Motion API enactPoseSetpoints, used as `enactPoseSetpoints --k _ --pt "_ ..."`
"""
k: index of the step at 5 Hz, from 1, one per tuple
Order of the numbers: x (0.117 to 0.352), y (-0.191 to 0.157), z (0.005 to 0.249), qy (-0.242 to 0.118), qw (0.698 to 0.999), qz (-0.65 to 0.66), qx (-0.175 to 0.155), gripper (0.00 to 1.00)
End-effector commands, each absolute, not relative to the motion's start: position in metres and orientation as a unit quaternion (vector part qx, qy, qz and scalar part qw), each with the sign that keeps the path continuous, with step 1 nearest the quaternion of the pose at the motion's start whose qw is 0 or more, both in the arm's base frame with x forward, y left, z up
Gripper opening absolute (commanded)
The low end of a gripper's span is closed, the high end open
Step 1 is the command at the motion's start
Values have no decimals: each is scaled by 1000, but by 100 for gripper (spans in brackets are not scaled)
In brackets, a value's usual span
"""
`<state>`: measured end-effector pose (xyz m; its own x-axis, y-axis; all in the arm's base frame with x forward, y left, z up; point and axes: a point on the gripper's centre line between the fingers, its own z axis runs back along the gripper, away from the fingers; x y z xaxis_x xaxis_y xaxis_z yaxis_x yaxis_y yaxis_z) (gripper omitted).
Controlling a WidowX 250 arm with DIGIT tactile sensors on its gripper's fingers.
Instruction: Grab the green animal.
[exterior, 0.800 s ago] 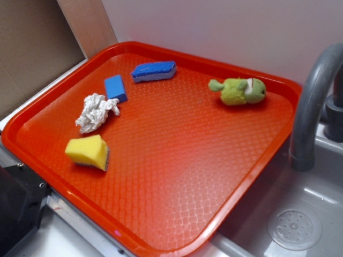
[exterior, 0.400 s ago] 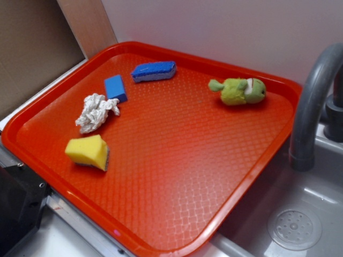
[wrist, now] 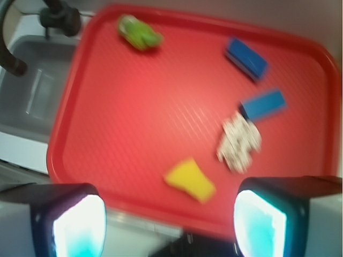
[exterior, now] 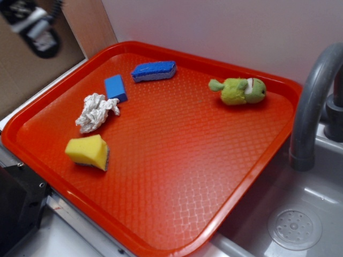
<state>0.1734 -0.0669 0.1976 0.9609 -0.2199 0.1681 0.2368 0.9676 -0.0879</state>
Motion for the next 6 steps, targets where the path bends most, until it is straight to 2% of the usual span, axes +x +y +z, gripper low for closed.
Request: enactPoseSetpoints --k 1,2,3,4,6 --pt "259 -89 172 -185 966 -175 -50 100" --pt "295 -112 158 -234 947 -217 -24 100" --pt "319 -133 139 -252 935 -250 20 100" --pt "339 -153 116 -243 931 -271 40 100" --pt "353 -170 77 -212 926 -302 77 100"
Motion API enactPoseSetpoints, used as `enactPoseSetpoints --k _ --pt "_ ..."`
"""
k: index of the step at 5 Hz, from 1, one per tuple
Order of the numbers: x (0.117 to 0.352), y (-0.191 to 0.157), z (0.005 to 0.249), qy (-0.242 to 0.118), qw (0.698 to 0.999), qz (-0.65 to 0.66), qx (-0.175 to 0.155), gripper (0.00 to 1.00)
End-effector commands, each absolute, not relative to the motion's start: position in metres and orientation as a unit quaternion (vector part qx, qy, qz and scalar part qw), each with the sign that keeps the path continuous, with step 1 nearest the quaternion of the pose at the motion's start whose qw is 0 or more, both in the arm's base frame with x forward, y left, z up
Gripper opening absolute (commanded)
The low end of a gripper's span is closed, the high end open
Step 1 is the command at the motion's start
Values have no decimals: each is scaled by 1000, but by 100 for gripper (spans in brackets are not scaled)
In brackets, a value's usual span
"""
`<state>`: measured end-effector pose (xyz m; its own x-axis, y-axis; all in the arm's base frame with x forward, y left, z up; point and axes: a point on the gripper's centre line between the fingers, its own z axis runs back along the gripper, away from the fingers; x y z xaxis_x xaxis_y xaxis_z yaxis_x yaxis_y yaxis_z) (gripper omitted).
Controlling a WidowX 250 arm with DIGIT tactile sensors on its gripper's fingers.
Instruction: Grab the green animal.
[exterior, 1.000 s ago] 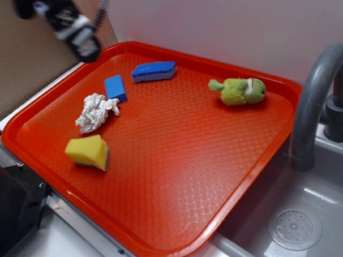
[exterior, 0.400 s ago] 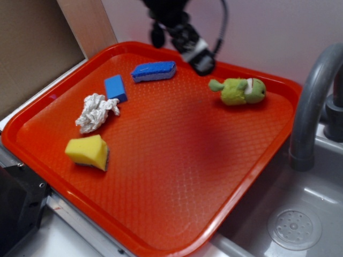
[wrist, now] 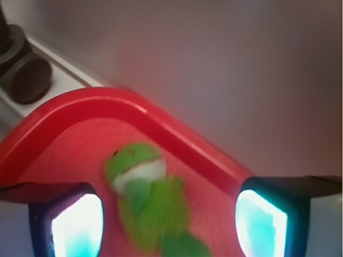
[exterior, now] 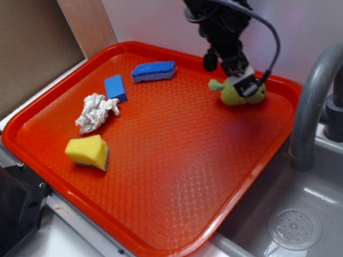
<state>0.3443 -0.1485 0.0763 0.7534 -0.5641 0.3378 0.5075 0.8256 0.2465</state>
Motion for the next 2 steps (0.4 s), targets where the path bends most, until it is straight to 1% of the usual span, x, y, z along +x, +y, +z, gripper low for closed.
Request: enactPoseSetpoints --k 1,2 --pt "345 -169 69 -200 927 -308 80 100" --pt "337 -167 59 -186 928 -311 87 100"
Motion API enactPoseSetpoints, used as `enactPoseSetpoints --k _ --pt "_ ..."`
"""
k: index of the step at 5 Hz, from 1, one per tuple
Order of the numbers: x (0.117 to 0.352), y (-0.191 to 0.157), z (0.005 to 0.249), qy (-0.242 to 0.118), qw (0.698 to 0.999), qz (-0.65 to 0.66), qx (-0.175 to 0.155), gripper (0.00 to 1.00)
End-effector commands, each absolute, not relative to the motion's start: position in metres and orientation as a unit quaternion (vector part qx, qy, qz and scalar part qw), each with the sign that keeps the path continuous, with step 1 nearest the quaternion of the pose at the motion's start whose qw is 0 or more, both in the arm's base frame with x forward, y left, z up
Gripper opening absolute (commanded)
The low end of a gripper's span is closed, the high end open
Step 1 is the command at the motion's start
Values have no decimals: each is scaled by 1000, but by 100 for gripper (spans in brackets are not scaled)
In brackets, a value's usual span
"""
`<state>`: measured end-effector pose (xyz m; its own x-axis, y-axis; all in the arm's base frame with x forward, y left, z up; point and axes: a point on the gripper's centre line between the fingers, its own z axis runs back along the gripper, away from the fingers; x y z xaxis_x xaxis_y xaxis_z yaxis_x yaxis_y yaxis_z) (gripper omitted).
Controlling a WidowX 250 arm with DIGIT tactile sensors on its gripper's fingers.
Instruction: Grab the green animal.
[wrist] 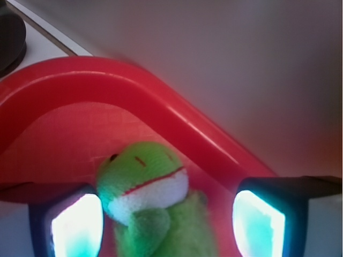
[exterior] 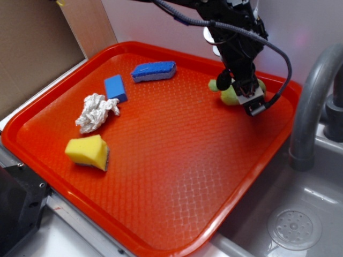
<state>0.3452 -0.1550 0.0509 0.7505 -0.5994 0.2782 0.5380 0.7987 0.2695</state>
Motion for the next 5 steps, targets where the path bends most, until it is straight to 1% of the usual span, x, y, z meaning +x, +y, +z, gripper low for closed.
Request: enactPoseSetpoints --k 1,2,3,4,5 --pt "335 -164 53 -171 931 -308 95 100" --pt "340 -159 46 -159 935 -298 107 100" --pt "343 -159 43 -152 937 -295 112 14" --pt "344 -158 44 -151 938 -289 117 0" --pt "341 -153 50 -151 941 -281 115 0"
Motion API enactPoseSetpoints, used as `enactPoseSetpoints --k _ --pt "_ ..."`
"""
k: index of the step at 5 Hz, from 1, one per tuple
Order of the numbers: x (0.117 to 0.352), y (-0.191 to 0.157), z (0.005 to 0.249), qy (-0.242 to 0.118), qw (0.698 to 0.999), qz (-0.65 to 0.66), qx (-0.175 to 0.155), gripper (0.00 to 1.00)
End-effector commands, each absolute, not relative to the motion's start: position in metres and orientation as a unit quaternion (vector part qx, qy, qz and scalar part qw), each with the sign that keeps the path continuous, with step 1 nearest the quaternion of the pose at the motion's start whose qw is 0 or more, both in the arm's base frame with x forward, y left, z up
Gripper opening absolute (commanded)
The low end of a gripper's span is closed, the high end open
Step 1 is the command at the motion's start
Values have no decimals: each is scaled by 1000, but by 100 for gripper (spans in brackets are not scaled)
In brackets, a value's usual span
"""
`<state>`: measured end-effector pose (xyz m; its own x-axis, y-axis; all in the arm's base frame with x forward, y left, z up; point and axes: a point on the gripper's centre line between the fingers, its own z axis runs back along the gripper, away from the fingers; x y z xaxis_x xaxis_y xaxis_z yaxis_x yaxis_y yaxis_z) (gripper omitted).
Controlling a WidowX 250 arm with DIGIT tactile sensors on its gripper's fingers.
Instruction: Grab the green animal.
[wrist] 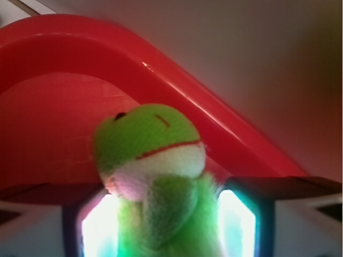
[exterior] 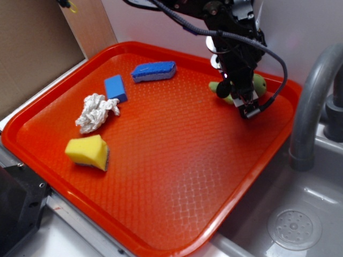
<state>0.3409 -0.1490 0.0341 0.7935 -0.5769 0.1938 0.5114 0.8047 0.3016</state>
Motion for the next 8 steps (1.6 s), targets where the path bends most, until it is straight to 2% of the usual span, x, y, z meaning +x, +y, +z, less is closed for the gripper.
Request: enactPoseSetpoints --k 1,2,3,4,5,6,7,8 --pt "336 -144 63 -148 941 -270 141 0" --pt "324 -133 93 -137 954 -218 154 0" --pt "306 -116 123 -83 973 -158 150 0" --pt "286 -112 139 -67 983 -126 119 0" --pt "254 -97 161 -37 994 -56 89 0" --pt "240 -86 172 -36 997 -34 62 0" --pt "239 -80 170 -28 999 -32 33 0" --pt "245 -86 165 -43 996 -73 30 0"
